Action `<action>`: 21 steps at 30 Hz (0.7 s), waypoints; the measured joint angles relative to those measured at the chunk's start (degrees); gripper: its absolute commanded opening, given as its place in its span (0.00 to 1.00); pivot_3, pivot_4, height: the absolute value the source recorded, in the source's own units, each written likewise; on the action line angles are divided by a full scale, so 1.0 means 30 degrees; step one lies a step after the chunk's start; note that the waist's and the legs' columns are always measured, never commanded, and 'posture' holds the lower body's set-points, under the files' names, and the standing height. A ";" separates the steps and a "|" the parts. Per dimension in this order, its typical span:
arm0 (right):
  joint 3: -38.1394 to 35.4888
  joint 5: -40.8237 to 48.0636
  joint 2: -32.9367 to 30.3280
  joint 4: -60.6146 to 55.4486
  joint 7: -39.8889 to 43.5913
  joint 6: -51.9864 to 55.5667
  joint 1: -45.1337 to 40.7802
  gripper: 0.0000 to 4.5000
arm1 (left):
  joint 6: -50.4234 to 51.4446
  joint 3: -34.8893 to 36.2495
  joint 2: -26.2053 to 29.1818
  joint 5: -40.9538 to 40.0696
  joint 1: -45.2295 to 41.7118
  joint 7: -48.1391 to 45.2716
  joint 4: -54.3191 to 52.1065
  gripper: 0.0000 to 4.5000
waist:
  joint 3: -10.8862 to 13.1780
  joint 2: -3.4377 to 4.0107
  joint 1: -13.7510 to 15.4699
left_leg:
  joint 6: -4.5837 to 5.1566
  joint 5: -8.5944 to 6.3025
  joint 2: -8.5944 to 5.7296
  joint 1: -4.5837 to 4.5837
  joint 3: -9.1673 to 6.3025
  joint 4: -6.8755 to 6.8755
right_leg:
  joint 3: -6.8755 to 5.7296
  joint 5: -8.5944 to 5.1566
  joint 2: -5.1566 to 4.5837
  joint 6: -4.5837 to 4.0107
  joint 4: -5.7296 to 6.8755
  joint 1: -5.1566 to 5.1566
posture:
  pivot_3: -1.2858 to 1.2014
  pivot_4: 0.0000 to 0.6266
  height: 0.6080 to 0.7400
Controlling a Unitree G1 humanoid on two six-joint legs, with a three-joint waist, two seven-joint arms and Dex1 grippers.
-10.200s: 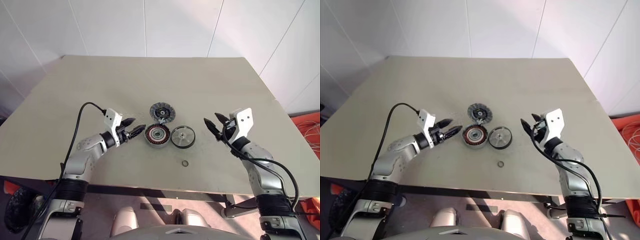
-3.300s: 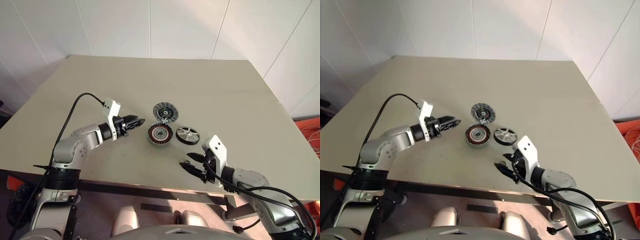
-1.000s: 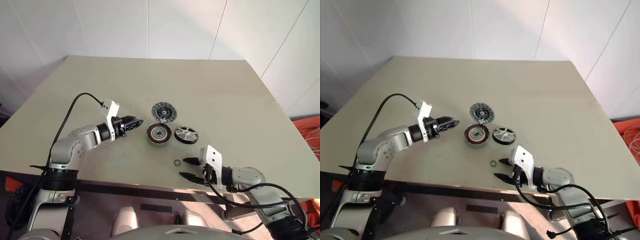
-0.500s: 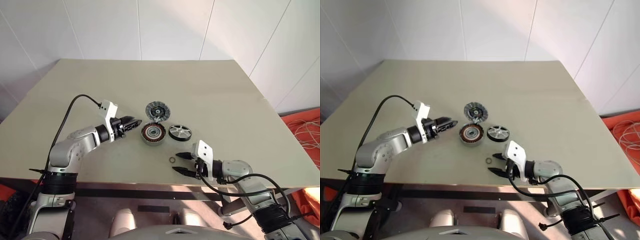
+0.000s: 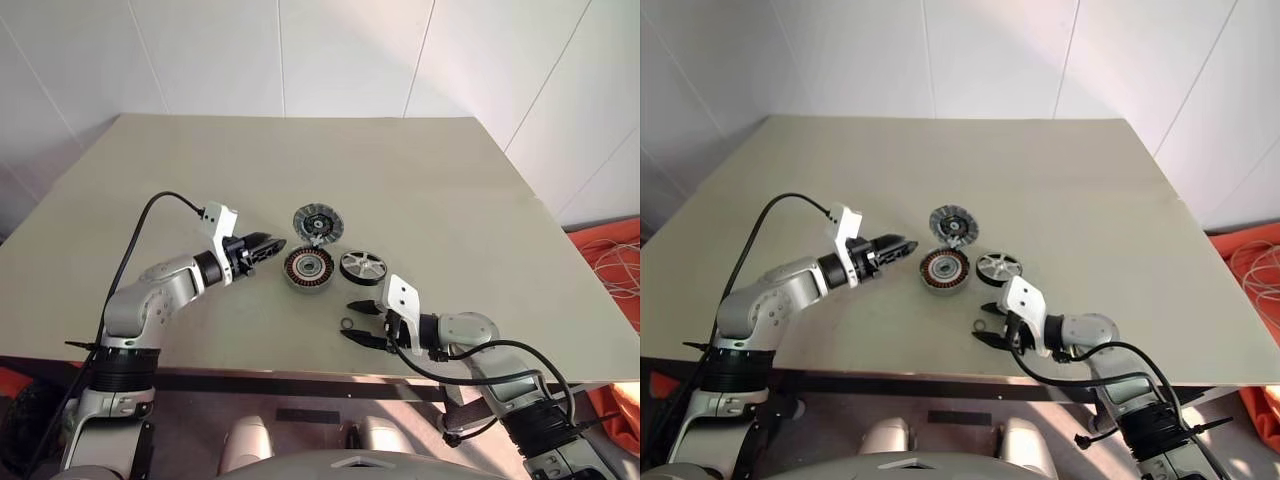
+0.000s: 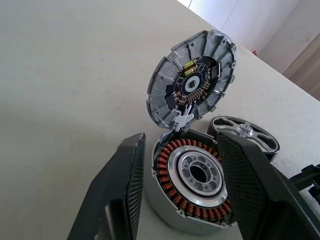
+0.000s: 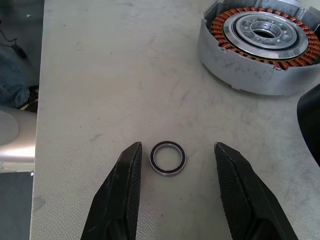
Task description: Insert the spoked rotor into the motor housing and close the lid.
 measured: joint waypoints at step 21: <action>-0.0304 0.0355 -0.0260 -0.1328 -0.0585 0.1918 0.0233 0.12 | -0.0001 0.0032 0.0054 0.0002 0.0066 0.0113 -0.0044 0.51 | 0.0007 0.0011 0.0059 | -0.0002 0.0000 -0.0004 -0.0003 -0.0001 -0.0003 | 0.0000 -0.0003 -0.0006 0.0005 -0.0006 -0.0002 | 0.52 0.00 1.00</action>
